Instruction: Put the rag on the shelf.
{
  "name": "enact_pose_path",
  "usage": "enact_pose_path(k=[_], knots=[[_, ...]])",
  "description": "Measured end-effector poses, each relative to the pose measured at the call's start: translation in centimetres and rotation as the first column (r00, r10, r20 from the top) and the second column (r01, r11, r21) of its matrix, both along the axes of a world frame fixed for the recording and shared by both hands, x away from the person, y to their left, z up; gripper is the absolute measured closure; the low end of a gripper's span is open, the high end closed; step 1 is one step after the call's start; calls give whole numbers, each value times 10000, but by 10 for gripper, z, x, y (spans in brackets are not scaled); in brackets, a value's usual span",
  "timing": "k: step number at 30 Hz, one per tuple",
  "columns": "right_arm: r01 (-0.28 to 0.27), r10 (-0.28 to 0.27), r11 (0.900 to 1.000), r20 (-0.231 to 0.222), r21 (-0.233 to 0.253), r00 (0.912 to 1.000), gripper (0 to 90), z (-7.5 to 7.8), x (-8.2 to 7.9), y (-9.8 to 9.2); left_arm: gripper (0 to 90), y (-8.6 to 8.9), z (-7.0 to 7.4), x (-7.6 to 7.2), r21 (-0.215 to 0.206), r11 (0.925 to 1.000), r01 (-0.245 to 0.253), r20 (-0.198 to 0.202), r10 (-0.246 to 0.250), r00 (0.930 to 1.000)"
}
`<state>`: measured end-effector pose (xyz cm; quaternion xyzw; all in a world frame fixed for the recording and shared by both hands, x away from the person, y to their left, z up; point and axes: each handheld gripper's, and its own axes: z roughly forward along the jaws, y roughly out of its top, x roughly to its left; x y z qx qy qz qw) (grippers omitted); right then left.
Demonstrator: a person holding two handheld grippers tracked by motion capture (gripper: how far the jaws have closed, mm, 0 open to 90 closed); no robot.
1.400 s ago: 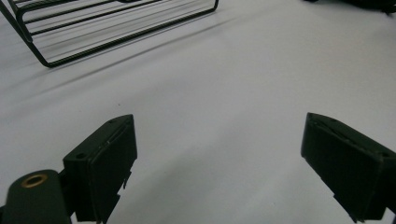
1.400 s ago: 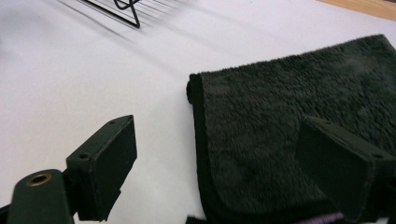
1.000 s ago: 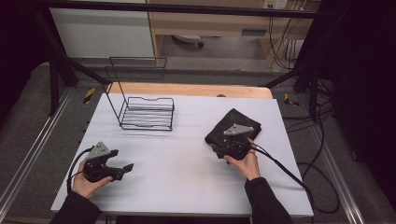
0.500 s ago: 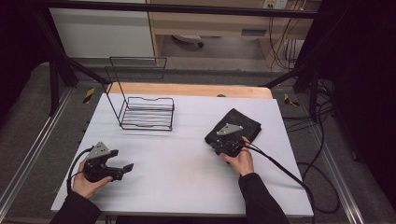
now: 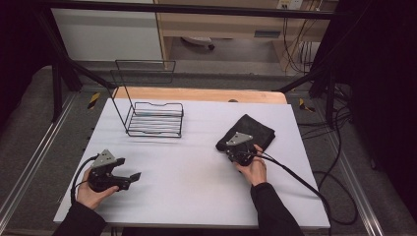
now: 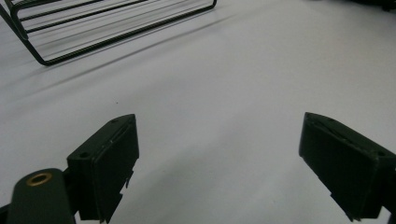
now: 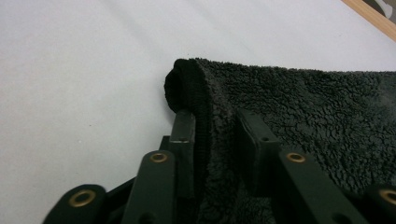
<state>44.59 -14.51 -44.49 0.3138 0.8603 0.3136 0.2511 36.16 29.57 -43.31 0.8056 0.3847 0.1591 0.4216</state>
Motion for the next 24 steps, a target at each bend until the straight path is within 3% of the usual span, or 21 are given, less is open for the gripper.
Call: enact_pose_path(k=[8,14,24], knots=[[-49,49,10000,-36,65,10000,801,1,2,-2,121,0,0,0,19,10000,15,-28,-15,10000],[149,-140,9987,-185,486,9997,820,1,3,-5,122,0,0,0,27,10000,26,-32,-25,10000],[265,-238,9967,-364,762,9991,834,9,1,-7,123,0,0,1,12,10000,27,-32,-27,10000]])
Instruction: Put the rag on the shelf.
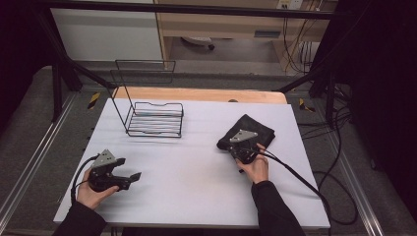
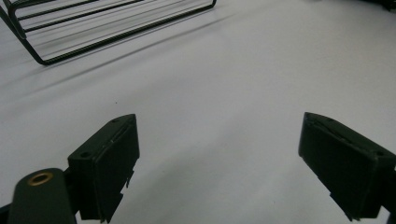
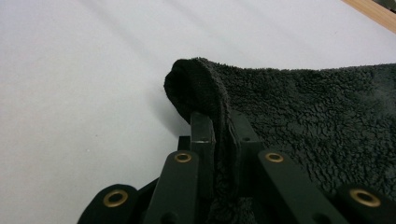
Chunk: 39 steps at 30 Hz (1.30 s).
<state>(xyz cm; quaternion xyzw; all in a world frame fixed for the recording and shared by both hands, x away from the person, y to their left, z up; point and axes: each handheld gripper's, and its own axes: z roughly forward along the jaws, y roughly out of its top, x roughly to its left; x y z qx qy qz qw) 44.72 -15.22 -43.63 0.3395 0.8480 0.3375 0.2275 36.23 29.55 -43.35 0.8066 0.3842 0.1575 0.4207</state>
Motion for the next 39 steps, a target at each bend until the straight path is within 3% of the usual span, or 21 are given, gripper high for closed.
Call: enact_pose_path(k=[17,24,39], knots=[[-422,436,9969,-206,661,9988,835,13,-14,3,123,0,0,0,17,10000,4,-1,-4,10000],[-1079,1114,9912,-432,763,9928,835,17,-29,20,121,-1,0,0,36,10000,35,-14,-35,10000],[-1861,1949,9765,-767,1085,9778,834,20,-50,52,119,-1,1,0,52,10000,4,2,-4,10000]])
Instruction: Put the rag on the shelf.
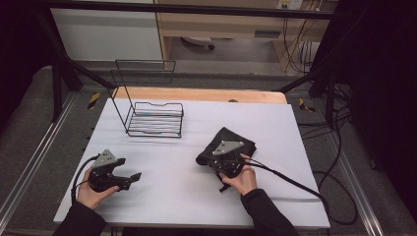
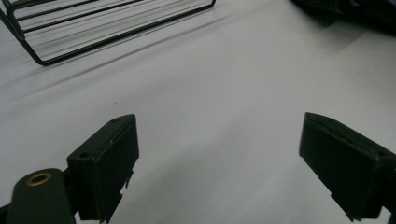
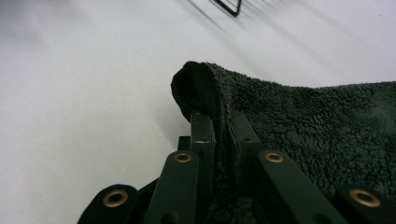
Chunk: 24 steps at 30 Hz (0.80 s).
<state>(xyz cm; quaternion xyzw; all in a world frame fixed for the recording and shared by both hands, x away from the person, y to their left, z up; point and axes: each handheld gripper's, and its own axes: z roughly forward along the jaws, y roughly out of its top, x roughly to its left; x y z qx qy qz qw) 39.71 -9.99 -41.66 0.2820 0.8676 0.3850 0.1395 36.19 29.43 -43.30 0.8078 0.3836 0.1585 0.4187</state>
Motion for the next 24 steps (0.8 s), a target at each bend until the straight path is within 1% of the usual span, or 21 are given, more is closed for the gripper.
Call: enact_pose_path(k=[2,4,13,14,18,20,23,24], knots=[[-89,89,9999,-49,79,9999,834,0,-2,4,119,0,0,0,3,10000,-6,-5,6,10000],[-172,172,9998,-47,45,9998,834,0,-4,7,119,0,0,0,1,10000,-6,-8,6,10000],[-566,568,9982,-120,177,9983,833,0,-12,21,119,0,0,0,-4,10000,-33,-18,33,10000],[-689,692,9974,-126,194,9975,833,0,-13,25,119,0,0,0,-21,10000,-41,-19,41,10000],[-880,885,9957,-162,284,9959,833,-1,-17,32,119,0,0,0,-15,10000,-53,-18,53,10000],[-915,921,9954,-181,274,9956,833,-1,-19,34,119,0,0,0,-1,10000,-44,-21,44,10000],[-1174,1179,9928,-189,251,9929,833,0,-24,41,119,0,0,0,2,10000,-46,-23,46,10000],[-1174,1179,9928,-189,251,9929,833,0,-24,41,119,0,0,0,1,10000,-48,-21,48,10000]])
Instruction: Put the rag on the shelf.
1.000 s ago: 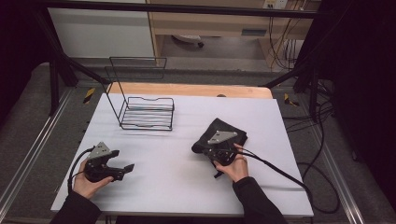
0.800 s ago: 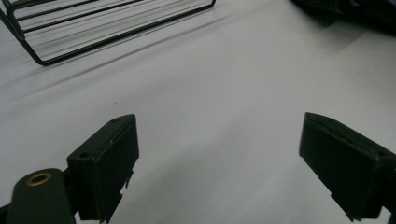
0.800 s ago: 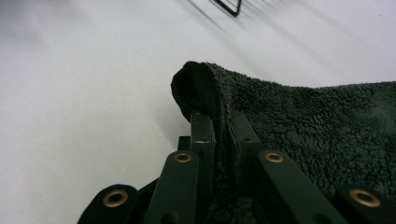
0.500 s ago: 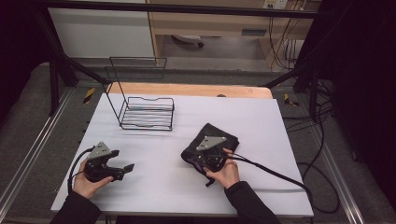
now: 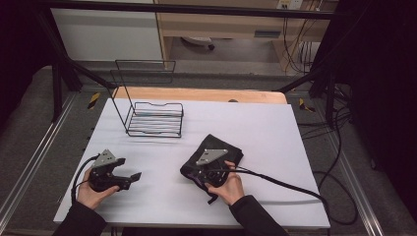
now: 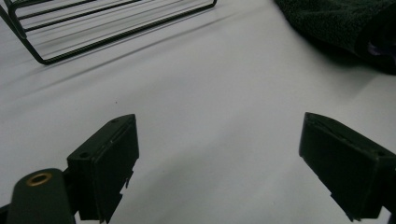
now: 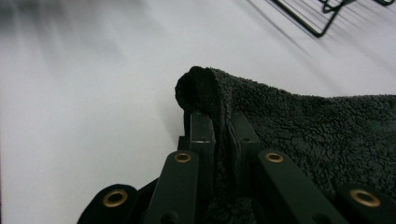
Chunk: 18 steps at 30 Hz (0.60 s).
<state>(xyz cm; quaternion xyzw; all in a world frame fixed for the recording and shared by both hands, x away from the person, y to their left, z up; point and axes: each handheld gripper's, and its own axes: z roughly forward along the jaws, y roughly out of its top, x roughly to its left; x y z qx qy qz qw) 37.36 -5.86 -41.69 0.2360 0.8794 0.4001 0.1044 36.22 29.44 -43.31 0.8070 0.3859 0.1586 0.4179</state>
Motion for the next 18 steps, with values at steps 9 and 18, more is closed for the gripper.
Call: enact_pose_path(k=[9,18], knots=[[-727,731,9972,-239,192,9970,833,0,-15,19,119,0,0,0,1,10000,5,-2,-5,10000],[-1165,1154,9929,-448,-231,9923,817,-15,-22,31,119,0,0,0,2,10000,8,-25,-8,10000]])
